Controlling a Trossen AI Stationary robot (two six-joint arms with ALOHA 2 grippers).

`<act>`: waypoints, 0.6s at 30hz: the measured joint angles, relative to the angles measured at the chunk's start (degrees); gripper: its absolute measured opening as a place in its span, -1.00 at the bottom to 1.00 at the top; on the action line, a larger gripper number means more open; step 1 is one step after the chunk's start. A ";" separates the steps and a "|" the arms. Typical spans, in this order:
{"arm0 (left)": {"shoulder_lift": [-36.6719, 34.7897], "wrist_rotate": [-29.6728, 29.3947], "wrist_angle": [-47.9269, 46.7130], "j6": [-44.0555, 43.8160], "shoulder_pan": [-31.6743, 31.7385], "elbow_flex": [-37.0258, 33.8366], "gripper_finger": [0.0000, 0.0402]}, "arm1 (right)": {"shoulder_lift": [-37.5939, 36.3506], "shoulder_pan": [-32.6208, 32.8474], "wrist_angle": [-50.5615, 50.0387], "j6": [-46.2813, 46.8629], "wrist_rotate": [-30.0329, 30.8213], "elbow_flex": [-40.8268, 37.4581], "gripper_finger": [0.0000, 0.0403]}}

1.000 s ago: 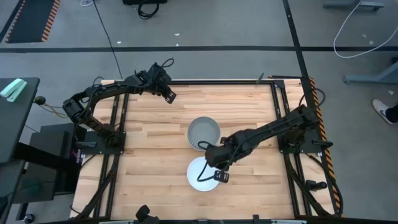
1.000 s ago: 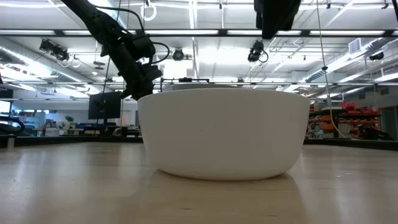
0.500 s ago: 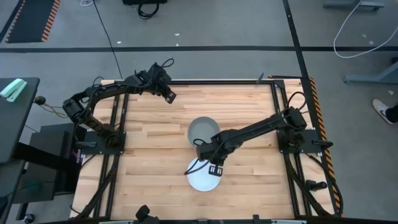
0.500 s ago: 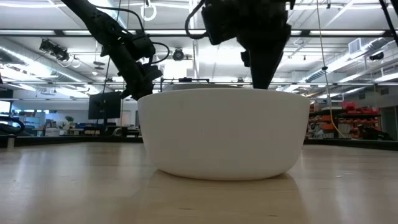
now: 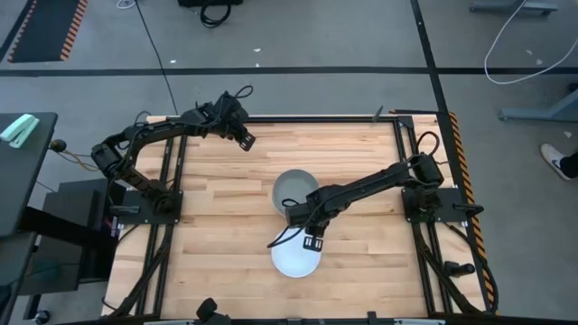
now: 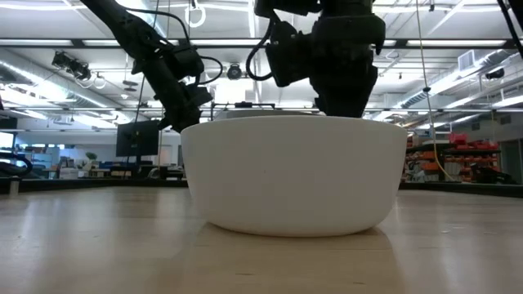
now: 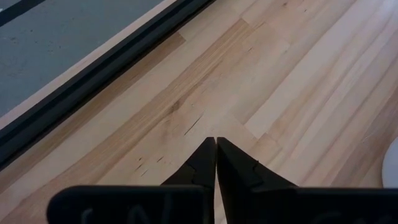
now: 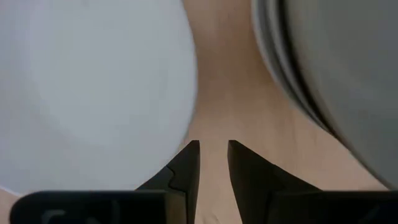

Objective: Nest bowls inside each other
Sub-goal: Stack the white bowl on the stacked bowl

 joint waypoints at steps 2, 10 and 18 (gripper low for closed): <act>0.00 0.01 0.00 0.00 0.02 0.00 -0.90 | 0.00 0.10 -0.53 0.18 -0.51 -0.32 -0.55; 0.00 -0.01 0.00 -0.04 0.02 0.00 -0.85 | -0.04 1.36 -0.15 0.50 -0.42 -0.33 -0.55; 0.00 -0.01 0.01 -0.02 0.02 0.00 -0.91 | -2.96 1.51 0.37 1.28 0.24 -0.20 -0.55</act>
